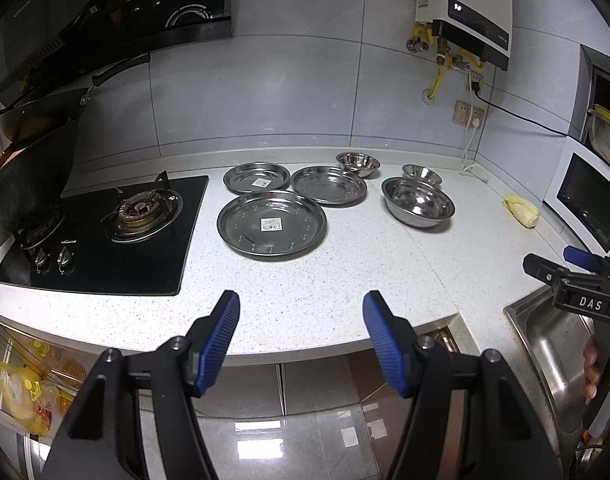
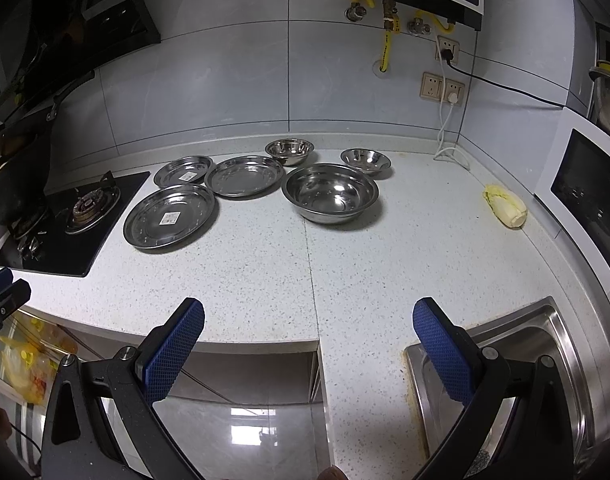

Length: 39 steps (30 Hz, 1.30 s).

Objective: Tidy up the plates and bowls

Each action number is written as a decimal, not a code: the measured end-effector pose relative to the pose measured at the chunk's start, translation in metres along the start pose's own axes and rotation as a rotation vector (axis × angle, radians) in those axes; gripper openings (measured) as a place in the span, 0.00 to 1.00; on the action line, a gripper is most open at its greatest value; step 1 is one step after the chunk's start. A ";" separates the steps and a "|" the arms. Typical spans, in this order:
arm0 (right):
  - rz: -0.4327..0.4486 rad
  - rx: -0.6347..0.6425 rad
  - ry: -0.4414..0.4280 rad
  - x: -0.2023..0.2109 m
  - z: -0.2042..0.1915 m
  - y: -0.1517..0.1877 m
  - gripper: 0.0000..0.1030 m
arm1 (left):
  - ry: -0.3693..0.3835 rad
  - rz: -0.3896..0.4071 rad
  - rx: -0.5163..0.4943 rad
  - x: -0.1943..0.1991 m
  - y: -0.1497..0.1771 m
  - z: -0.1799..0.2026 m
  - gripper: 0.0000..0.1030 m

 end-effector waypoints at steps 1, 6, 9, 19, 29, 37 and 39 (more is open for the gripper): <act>-0.001 0.001 -0.001 -0.001 0.000 0.000 0.99 | 0.001 -0.003 0.001 -0.001 0.000 0.000 0.61; -0.007 0.009 -0.002 -0.004 -0.004 -0.002 0.99 | 0.001 -0.010 -0.001 -0.005 0.000 0.000 0.61; -0.007 0.013 0.000 -0.006 -0.006 -0.004 0.99 | 0.001 -0.014 -0.001 -0.006 -0.001 -0.002 0.61; 0.005 0.041 -0.011 -0.019 -0.036 -0.028 0.99 | -0.009 -0.009 -0.003 -0.026 -0.027 -0.014 0.61; 0.031 0.081 -0.041 -0.072 -0.096 -0.085 0.99 | -0.090 -0.006 0.014 -0.101 -0.079 -0.048 0.61; -0.004 0.131 -0.144 -0.166 -0.140 -0.118 0.99 | -0.181 -0.137 0.079 -0.244 -0.108 -0.095 0.61; -0.037 0.140 -0.174 -0.198 -0.149 -0.122 0.99 | -0.188 -0.173 0.102 -0.275 -0.110 -0.107 0.61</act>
Point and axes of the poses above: each gripper's, at about its wrist camera, not at the fingertips, and x roughly against the way its jaws point, z to its right, y to its underside, the point moved 5 cm from there along -x, roughly the way its jaws point, and after that the axes turned 14 degrees about x, right-handed, at the moved point
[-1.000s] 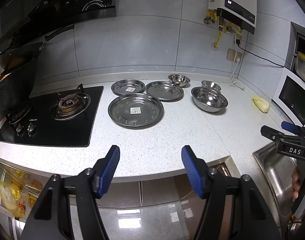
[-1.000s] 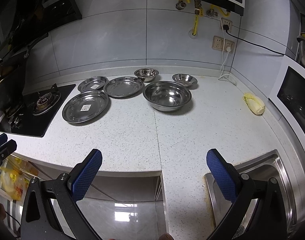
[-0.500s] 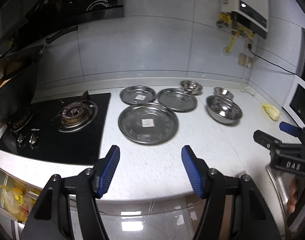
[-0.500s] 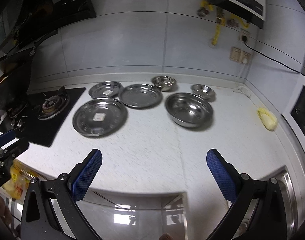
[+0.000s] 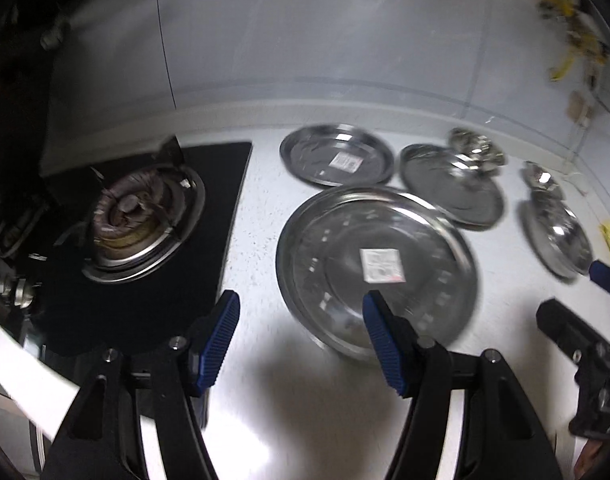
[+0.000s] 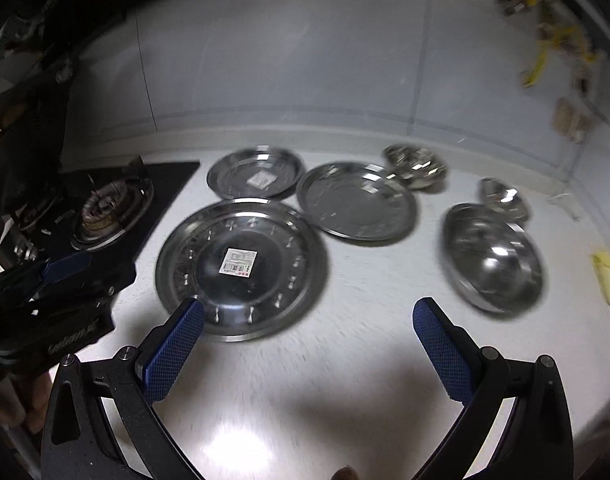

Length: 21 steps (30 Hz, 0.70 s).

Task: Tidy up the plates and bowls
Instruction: 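Grasp the rim of the large labeled steel plate with the right tool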

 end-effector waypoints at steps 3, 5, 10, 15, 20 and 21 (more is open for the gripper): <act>-0.044 0.003 -0.046 -0.048 -0.002 -0.007 0.99 | -0.005 -0.052 0.040 -0.035 -0.006 -0.005 0.61; -0.079 -0.004 -0.072 -0.073 -0.002 -0.006 0.99 | -0.024 -0.069 0.034 -0.054 -0.009 -0.005 0.61; -0.138 -0.040 -0.125 -0.114 0.004 -0.005 0.99 | -0.051 -0.132 0.047 -0.088 -0.013 -0.009 0.61; -0.183 -0.069 -0.187 -0.137 0.006 -0.008 0.87 | -0.052 -0.169 0.091 -0.103 -0.016 -0.016 0.59; -0.238 -0.088 -0.234 -0.150 0.007 -0.001 0.52 | -0.031 -0.195 0.063 -0.107 -0.018 -0.014 0.58; -0.222 -0.093 -0.235 -0.149 0.009 0.000 0.47 | -0.026 -0.201 0.064 -0.107 -0.019 -0.014 0.58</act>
Point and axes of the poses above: each gripper's, at about its wrist camera, not at the fingertips, and x roughly against the way its jaws point, z to its right, y to its underside, the point moved 5 cm from there along -x, roughly the way its jaws point, and after that the axes turned 14 degrees about x, right-handed, at the moved point
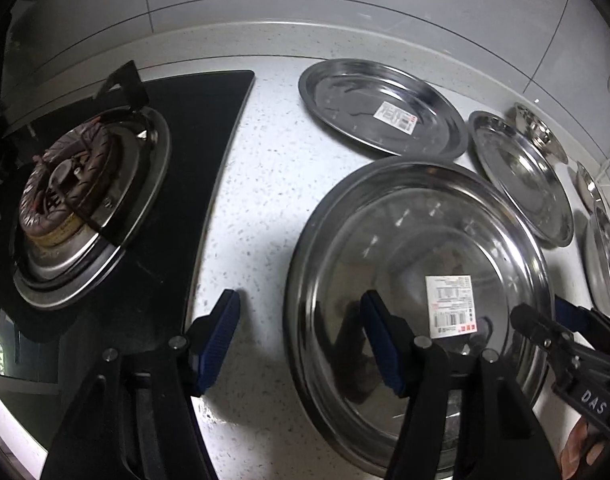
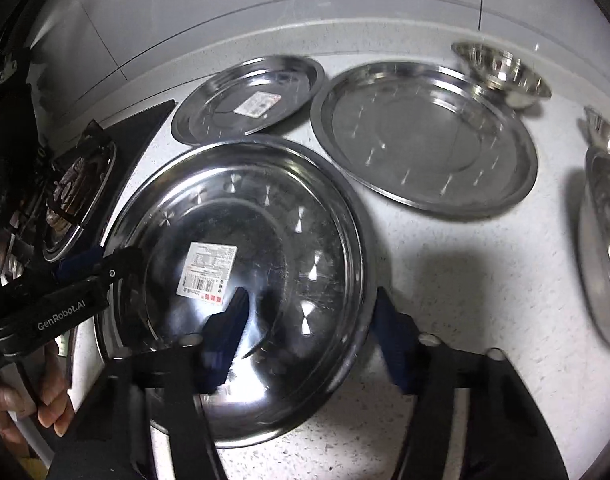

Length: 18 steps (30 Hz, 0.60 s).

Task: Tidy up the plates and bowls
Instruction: 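Grasp the rim of the large labeled steel plate with the right tool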

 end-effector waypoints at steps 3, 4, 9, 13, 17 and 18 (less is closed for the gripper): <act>0.005 -0.007 0.010 0.000 0.006 0.001 0.28 | 0.044 -0.009 0.004 0.000 -0.002 0.001 0.44; 0.002 -0.005 0.020 0.000 0.009 0.002 0.16 | 0.051 -0.001 -0.004 0.001 -0.002 0.002 0.31; 0.006 -0.003 0.027 0.001 0.014 0.004 0.11 | 0.055 -0.003 0.013 0.003 -0.003 -0.008 0.12; 0.021 -0.010 0.024 0.007 0.014 0.007 0.10 | 0.061 0.017 -0.001 0.014 0.000 -0.008 0.12; 0.054 -0.006 0.038 0.028 0.010 0.008 0.10 | 0.082 0.045 0.000 0.039 0.002 -0.007 0.12; 0.062 -0.007 0.039 0.034 0.009 0.008 0.10 | 0.086 0.051 -0.004 0.046 0.004 -0.007 0.12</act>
Point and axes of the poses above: each gripper's, at about its wrist camera, not at the fingertips, and x roughly against the way its jaws point, z to its right, y to its underside, the point moved 5 cm from there along -x, roughly the way its jaws point, and after that the axes turned 14 degrees about x, right-handed, at the moved point
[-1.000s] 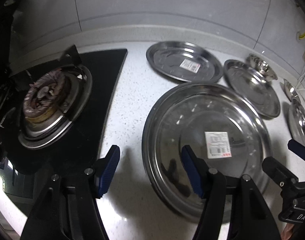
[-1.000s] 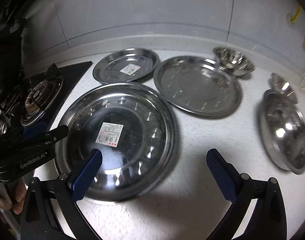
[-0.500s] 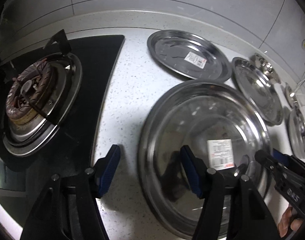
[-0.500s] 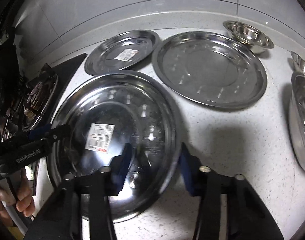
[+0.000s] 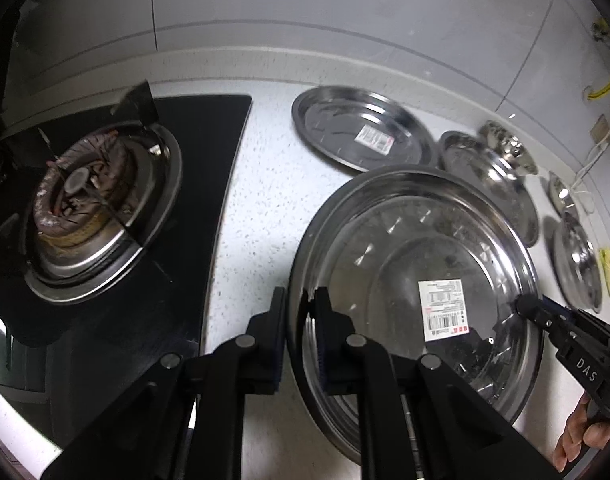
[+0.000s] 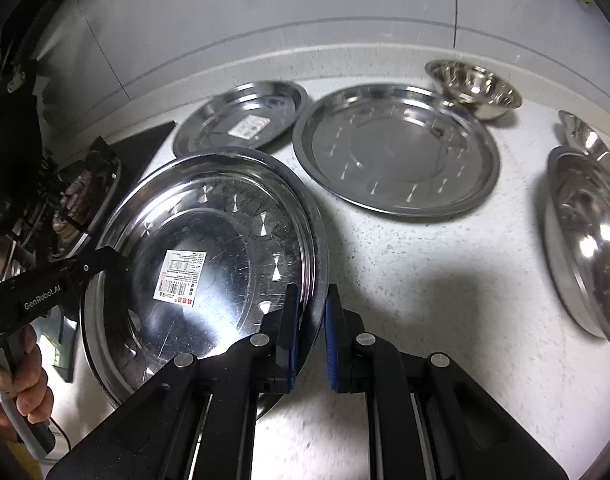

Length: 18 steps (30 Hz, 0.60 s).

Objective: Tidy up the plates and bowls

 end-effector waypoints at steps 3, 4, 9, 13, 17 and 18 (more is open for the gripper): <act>0.016 0.001 0.013 0.019 -0.003 0.000 0.10 | 0.007 0.004 -0.008 0.016 0.004 0.002 0.12; 0.020 0.003 0.020 0.027 -0.004 0.001 0.10 | 0.012 0.003 -0.010 0.022 0.006 0.004 0.12; 0.037 -0.002 0.038 0.057 -0.008 0.006 0.10 | 0.037 -0.008 -0.025 0.050 0.019 0.010 0.12; 0.032 -0.008 0.062 0.079 -0.012 0.013 0.10 | 0.049 -0.028 -0.040 0.072 0.030 0.015 0.12; 0.010 -0.018 0.060 0.098 -0.017 0.024 0.10 | 0.047 -0.061 -0.060 0.090 0.043 0.018 0.12; 0.002 -0.020 0.057 0.102 -0.018 0.027 0.10 | 0.045 -0.073 -0.062 0.093 0.045 0.019 0.12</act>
Point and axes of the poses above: each gripper's, at about its wrist camera, not at the fingertips, and x roughly against the way its jaws point, z to its right, y to its underside, the point moved 5 cm from there along -x, roughly the way its jaws point, and after that the axes turned 14 degrees about x, right-handed, at the moved point
